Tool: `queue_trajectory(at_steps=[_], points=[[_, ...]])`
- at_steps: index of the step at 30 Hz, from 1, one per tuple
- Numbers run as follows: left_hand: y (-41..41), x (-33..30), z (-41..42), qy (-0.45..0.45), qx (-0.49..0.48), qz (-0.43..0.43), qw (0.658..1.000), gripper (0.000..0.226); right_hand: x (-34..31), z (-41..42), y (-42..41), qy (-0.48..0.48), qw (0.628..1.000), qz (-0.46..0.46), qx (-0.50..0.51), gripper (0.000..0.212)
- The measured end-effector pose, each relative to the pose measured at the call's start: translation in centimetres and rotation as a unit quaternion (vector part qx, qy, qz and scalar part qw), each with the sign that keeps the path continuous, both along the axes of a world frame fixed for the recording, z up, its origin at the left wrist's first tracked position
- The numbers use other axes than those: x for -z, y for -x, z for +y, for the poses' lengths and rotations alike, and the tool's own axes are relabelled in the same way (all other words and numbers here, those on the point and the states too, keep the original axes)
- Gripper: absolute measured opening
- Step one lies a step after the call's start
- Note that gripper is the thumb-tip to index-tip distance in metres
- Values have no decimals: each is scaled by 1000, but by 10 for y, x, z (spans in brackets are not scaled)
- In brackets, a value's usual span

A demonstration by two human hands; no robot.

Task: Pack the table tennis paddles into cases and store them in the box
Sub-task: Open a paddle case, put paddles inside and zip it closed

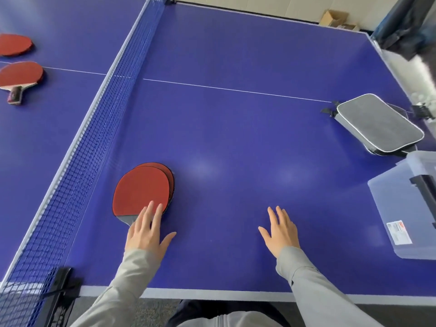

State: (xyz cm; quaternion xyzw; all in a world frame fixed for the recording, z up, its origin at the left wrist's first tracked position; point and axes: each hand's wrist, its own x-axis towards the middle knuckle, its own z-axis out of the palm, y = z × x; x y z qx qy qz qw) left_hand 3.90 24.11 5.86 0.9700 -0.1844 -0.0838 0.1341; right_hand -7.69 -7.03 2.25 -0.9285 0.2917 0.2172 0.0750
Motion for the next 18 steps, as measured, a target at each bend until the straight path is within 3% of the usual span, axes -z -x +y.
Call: queue_trajectory(at_steps=[5, 18], points=[[-11, 17, -70, -138, 109, 79, 981, 79, -20, -10, 1, 3, 999, -25, 23, 65], [-3, -16, -226, -165, 232, 1, 959, 77, -83, -97, 51, 53, 989, -111, 79, 64]])
